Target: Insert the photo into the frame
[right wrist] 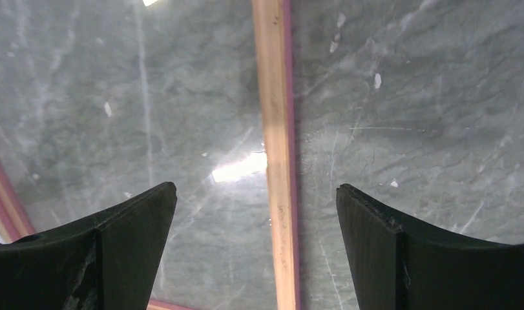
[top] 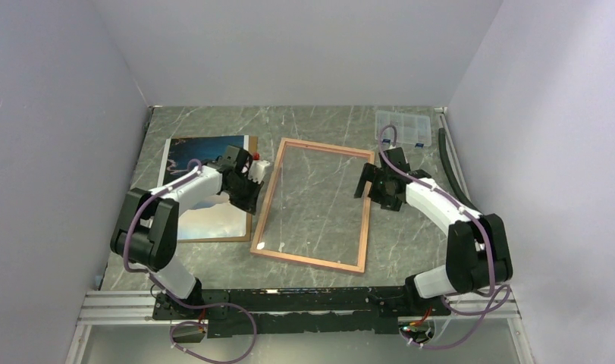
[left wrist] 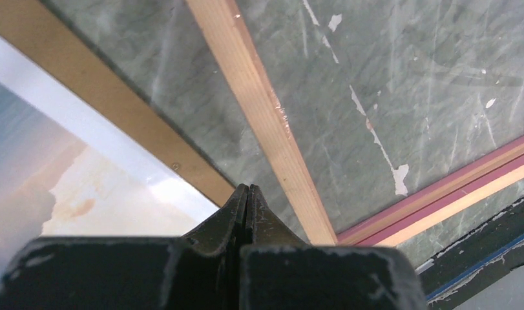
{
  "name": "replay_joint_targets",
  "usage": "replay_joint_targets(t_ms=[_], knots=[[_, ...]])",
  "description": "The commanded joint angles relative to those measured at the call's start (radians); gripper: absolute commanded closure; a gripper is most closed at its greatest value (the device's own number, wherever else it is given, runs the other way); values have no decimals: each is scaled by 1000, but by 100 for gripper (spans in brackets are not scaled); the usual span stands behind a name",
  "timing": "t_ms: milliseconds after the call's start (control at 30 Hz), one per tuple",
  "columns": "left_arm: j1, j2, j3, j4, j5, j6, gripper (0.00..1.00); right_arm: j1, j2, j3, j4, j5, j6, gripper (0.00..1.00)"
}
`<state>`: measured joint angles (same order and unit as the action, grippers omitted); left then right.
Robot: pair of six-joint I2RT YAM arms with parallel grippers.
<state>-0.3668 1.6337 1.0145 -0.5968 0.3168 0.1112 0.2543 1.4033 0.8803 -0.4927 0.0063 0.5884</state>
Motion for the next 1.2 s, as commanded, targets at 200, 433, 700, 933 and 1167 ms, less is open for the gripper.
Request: replay_joint_targets(t_ms=[200, 433, 700, 933, 1167], knots=[[23, -28, -54, 52, -35, 105, 97, -67, 93, -29, 190, -176, 16, 1], [-43, 0, -59, 92, -58, 90, 97, -99, 163, 18, 212, -254, 23, 1], [-126, 16, -63, 93, -89, 80, 97, -124, 248, 83, 231, -311, 32, 1], [-141, 35, -14, 50, -80, 55, 97, -138, 285, 181, 169, -275, 33, 1], [29, -57, 202, -208, -30, 93, 87, -90, 85, 145, 151, -90, 104, 1]])
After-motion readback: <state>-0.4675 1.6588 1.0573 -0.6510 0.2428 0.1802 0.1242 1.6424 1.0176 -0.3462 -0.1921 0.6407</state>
